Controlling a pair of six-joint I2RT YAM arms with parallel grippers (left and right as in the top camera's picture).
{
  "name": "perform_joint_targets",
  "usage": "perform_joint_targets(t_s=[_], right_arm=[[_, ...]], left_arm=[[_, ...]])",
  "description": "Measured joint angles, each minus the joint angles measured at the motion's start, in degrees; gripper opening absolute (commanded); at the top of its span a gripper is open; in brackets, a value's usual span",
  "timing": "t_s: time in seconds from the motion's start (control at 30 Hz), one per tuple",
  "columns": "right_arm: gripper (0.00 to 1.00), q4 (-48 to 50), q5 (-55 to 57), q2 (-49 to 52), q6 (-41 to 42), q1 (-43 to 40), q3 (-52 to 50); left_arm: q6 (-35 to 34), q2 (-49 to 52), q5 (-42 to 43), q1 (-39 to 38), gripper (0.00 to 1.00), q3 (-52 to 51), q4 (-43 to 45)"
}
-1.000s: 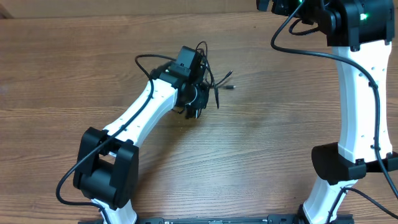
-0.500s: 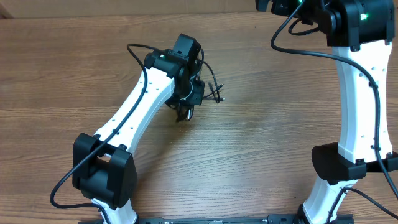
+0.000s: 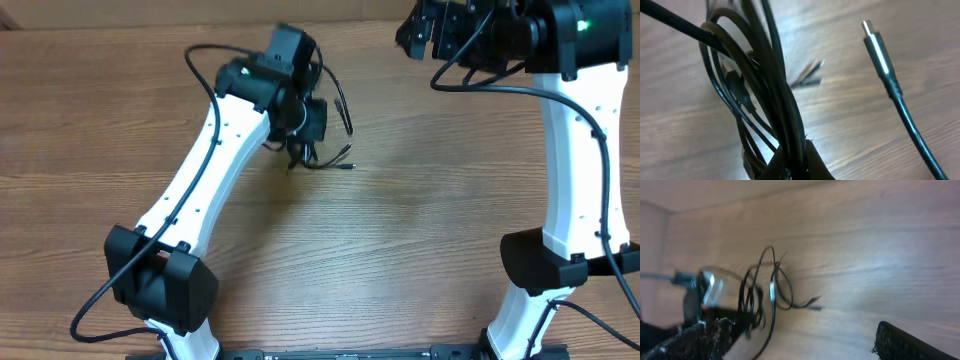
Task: Untangle cables
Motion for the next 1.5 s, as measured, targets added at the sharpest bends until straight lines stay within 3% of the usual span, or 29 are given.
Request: perform_joint_targets(t_s=[0.17, 0.53, 0.83, 1.0, 1.23, 1.33, 1.4, 1.43, 1.5], right_arm=[[1.00, -2.5, -7.6, 0.4, -3.5, 0.0, -1.0], [1.00, -4.8, -26.3, 0.6, -21.6, 1.6, -3.1], [1.00, -2.3, -27.4, 0.6, -29.8, 8.4, -9.1], [0.93, 0.2, -26.5, 0.6, -30.8, 8.7, -10.7], [0.60, 3.1, -25.9, 0.6, -31.4, 8.7, -13.7], [0.41, 4.0, -25.9, 0.6, -31.2, 8.7, -13.9], [0.22, 4.3, -25.9, 0.6, -31.3, 8.7, -13.9], [0.08, 4.5, -25.9, 0.6, -31.4, 8.7, -13.9], [0.04, 5.1, -25.9, 0.6, -31.3, 8.7, -13.9]], left_arm=[[-0.2, 0.0, 0.0, 1.4, 0.04, 2.9, 0.0], [-0.4, 0.0, 1.5, 2.4, 0.04, 3.2, -0.6], [-0.6, 0.0, 7.3, 2.4, 0.04, 3.2, -0.6], [-0.6, 0.0, 10.5, 2.4, 0.04, 3.2, -0.6], [-0.6, 0.0, 14.4, 2.4, 0.04, 3.7, -0.8], [-0.6, 0.0, 15.3, 2.4, 0.04, 4.5, -1.0], [-0.6, 0.0, 15.7, 2.4, 0.04, 5.4, -1.0], [-0.6, 0.0, 15.8, 2.4, 0.04, 5.8, -1.0], [-0.6, 0.0, 15.8, 2.4, 0.04, 6.9, -1.0]])
